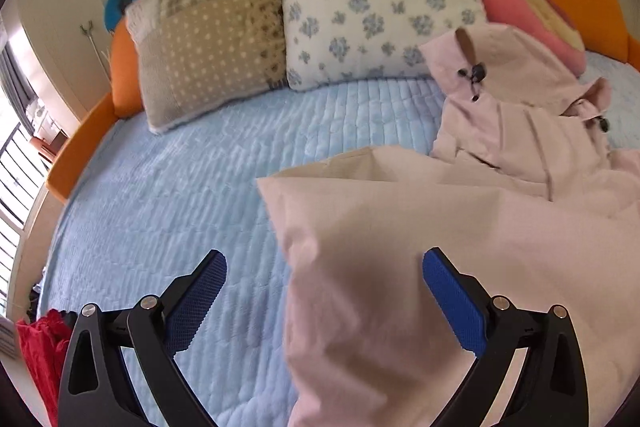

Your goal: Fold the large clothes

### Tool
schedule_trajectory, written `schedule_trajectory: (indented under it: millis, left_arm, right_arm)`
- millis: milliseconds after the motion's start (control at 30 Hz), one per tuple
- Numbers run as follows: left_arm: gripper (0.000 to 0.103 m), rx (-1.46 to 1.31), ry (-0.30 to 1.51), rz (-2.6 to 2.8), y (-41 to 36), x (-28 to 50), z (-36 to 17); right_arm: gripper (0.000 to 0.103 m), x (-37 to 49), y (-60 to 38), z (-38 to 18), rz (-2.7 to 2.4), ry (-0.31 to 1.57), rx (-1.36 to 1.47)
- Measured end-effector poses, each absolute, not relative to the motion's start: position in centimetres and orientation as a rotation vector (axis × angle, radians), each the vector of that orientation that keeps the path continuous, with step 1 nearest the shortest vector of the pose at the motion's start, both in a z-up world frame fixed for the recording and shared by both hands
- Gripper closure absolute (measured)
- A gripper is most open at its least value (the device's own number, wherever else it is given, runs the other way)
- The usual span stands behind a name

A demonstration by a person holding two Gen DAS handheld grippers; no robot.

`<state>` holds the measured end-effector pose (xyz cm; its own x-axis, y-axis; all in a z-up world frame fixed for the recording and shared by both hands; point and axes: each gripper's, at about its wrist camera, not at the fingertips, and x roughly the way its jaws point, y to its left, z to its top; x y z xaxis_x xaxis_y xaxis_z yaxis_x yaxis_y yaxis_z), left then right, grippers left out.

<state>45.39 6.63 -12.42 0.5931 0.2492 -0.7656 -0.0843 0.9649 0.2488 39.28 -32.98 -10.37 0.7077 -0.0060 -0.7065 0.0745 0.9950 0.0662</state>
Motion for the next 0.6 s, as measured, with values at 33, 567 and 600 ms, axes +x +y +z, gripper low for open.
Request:
schedule_trajectory:
  millis: [33,567,600]
  left_arm:
    - [0.004,0.190,0.933,0.199,6.8,45.9,-13.0]
    - [0.004,0.181,0.865,0.200,5.9,44.0,-13.6]
    - [0.004,0.177,0.848,0.183,5.5,43.5,-12.8]
  right_arm:
    - [0.074,39.8,-33.0,-11.1,-0.038,0.803,0.095]
    - [0.055,41.3,-33.4,-15.0,-0.144,0.839,0.013]
    - [0.052,41.1,-33.1,-14.0,-0.146,0.814,0.003]
